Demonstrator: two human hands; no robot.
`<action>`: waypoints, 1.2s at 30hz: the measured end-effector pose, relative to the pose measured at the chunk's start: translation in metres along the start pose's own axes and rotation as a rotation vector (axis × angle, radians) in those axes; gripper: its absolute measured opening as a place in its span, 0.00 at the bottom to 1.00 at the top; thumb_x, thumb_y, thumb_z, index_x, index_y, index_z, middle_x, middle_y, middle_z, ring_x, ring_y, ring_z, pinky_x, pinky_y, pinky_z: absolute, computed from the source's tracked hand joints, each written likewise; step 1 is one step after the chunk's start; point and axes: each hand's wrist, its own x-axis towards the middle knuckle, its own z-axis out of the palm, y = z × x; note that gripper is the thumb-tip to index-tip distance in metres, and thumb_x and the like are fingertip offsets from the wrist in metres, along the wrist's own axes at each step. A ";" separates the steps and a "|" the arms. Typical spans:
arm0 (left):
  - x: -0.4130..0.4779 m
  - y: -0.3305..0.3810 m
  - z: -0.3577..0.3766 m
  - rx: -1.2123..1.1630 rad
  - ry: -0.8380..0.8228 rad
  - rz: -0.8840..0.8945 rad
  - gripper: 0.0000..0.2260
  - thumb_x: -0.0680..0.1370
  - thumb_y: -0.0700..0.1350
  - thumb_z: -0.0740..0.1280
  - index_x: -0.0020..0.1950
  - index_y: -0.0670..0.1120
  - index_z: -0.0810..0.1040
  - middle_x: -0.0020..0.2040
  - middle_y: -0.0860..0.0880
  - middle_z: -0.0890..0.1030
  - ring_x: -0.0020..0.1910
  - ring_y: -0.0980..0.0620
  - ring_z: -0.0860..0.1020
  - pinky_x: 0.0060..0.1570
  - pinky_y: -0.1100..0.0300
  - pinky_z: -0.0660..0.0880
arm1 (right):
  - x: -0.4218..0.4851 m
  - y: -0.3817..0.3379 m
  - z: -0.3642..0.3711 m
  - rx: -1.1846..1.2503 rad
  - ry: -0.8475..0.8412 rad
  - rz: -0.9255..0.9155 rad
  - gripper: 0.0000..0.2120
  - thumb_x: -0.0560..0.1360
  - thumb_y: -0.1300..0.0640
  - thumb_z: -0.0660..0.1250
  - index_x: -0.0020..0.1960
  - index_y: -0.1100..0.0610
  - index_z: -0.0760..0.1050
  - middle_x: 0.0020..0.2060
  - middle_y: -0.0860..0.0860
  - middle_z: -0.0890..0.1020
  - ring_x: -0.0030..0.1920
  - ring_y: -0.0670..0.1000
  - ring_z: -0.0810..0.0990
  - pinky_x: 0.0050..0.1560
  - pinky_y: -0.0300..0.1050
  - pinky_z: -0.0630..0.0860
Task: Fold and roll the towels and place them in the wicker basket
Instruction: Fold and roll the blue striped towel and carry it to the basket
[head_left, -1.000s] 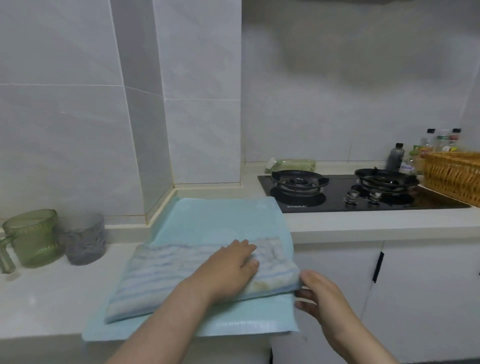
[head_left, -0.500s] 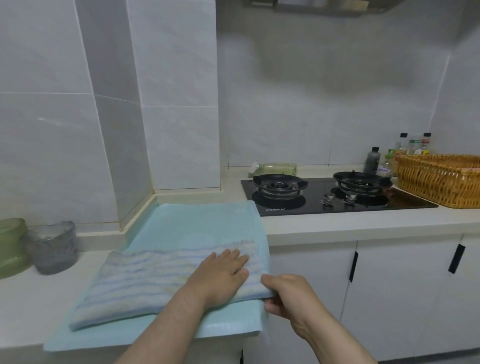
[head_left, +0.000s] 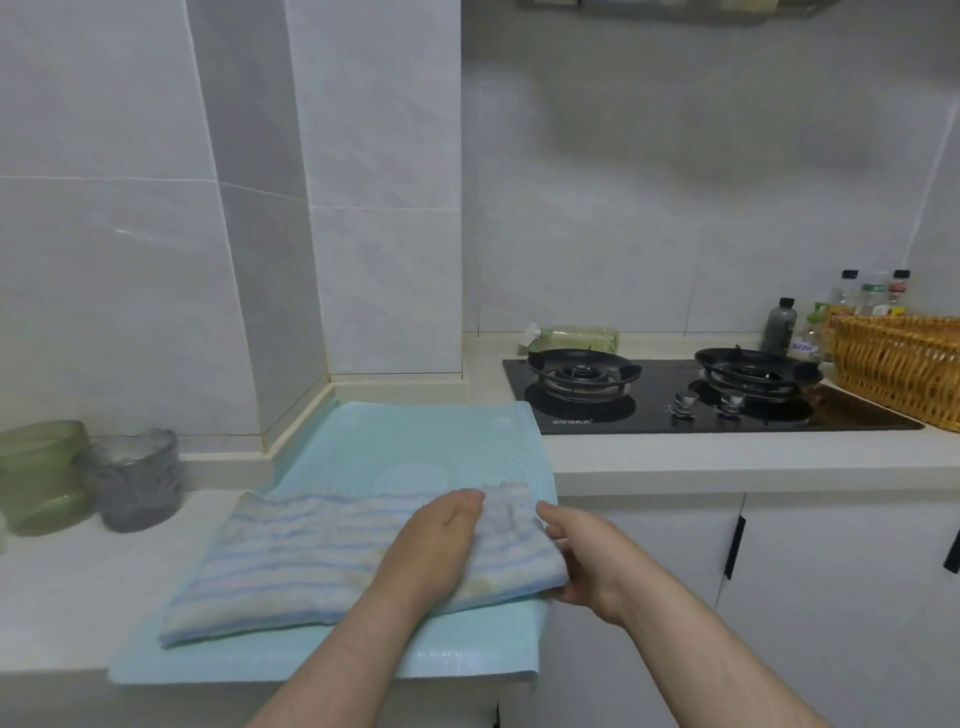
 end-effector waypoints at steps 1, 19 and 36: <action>-0.002 0.000 -0.002 -0.132 0.097 -0.027 0.15 0.83 0.52 0.54 0.57 0.51 0.80 0.57 0.57 0.81 0.60 0.54 0.76 0.60 0.68 0.67 | 0.003 -0.006 0.005 -0.030 0.011 0.014 0.14 0.80 0.49 0.63 0.55 0.58 0.78 0.45 0.55 0.86 0.44 0.54 0.85 0.39 0.45 0.81; -0.036 -0.019 -0.051 0.806 -0.346 -0.010 0.30 0.82 0.62 0.47 0.81 0.52 0.46 0.81 0.50 0.43 0.79 0.52 0.42 0.77 0.52 0.38 | -0.014 -0.012 -0.032 -0.155 0.035 0.021 0.18 0.80 0.48 0.61 0.52 0.62 0.80 0.41 0.57 0.87 0.41 0.56 0.86 0.43 0.47 0.78; -0.017 -0.003 -0.028 0.779 -0.422 0.085 0.29 0.82 0.61 0.46 0.80 0.53 0.46 0.81 0.52 0.43 0.79 0.53 0.41 0.77 0.48 0.38 | -0.004 -0.044 -0.038 -0.161 0.222 -0.054 0.09 0.76 0.63 0.62 0.51 0.67 0.79 0.45 0.66 0.84 0.45 0.63 0.84 0.43 0.52 0.79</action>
